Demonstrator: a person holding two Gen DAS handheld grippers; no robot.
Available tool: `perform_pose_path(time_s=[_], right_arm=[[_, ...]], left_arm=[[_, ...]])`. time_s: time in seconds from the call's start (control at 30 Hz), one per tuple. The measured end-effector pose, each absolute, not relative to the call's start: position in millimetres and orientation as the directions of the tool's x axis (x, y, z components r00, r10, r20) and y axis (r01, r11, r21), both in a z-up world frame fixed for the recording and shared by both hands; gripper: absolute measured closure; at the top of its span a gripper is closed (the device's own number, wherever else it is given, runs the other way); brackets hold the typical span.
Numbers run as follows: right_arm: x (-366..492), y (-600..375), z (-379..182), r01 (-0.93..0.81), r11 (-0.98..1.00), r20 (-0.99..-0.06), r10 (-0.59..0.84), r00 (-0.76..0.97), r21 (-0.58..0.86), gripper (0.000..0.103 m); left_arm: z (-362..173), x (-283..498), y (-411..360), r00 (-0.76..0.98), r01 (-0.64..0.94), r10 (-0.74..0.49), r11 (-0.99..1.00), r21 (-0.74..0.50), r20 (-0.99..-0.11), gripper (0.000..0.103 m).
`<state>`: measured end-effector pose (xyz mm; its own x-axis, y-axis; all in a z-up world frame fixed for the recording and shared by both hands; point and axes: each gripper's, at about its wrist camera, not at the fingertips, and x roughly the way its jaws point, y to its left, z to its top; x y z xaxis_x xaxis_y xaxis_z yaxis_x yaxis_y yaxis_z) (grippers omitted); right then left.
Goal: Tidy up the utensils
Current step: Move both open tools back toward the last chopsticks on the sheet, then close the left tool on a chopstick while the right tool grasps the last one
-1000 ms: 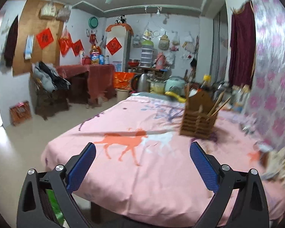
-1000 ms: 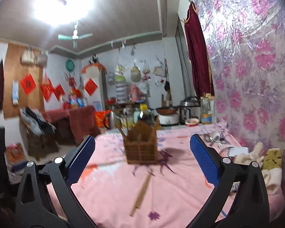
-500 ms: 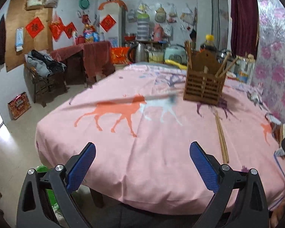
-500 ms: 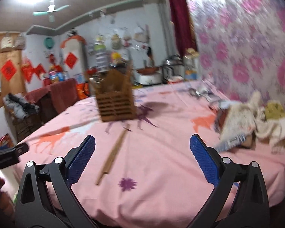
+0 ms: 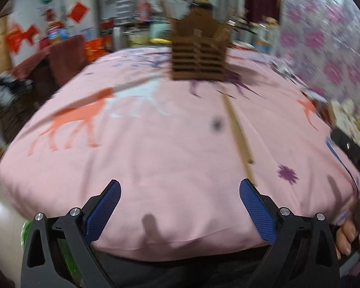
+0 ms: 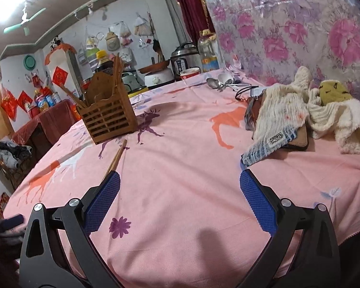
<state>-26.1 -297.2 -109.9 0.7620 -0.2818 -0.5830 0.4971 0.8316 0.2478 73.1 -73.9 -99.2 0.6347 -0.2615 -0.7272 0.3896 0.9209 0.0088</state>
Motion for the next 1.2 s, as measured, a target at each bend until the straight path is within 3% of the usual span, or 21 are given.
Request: perform_pose_path(time_s=[0.17,0.23,0.37,0.43,0.6,0.67,0.7,0.73,0.77,1.2], right_arm=[[-29,-306,-108,0.510,0.815,-0.578,-0.283,0.766,0.277,0.007],[-28,-306,-109,0.506,0.817,-0.584,-0.276,0.763,0.275,0.007],[-26,-307,-113,0.505,0.818,-0.595,-0.267,0.758,0.276,0.007],[-25,-307,-113,0.504,0.818,-0.598,-0.264,0.757,0.277,0.007],[-24,-305,-115,0.495,0.825,-0.604,-0.255,0.755,0.271,0.007],[-23,-304,-115,0.494,0.828,-0.605,-0.254,0.754,0.267,0.007],[-23,-304,-115,0.494,0.828,-0.605,-0.255,0.754,0.267,0.007],[-23,-304,-115,0.495,0.827,-0.606,-0.255,0.754,0.267,0.007],[-23,-304,-115,0.495,0.827,-0.606,-0.255,0.754,0.267,0.007],[-13,-283,-119,0.379,0.893,-0.612,-0.162,0.774,0.243,0.007]], left_arm=[[-116,83,-101,0.596,0.448,-0.283,0.894,0.019,-0.751,0.008],[-120,86,-108,0.588,0.459,-0.284,0.888,0.023,-0.757,0.021],[-124,86,-121,0.581,0.492,-0.301,0.870,0.031,-0.756,0.032],[-125,85,-127,0.575,0.505,-0.300,0.862,0.043,-0.761,0.042],[-126,84,-130,0.569,0.517,-0.310,0.855,0.038,-0.761,0.043],[-127,86,-130,0.564,0.517,-0.313,0.855,0.031,-0.764,0.053],[-126,86,-130,0.562,0.520,-0.323,0.854,0.022,-0.761,0.067],[-126,86,-130,0.565,0.521,-0.323,0.853,0.025,-0.759,0.090],[-126,86,-129,0.571,0.520,-0.314,0.854,0.037,-0.759,0.097],[-123,130,-28,0.645,0.247,-0.173,0.969,-0.011,-0.744,0.094]])
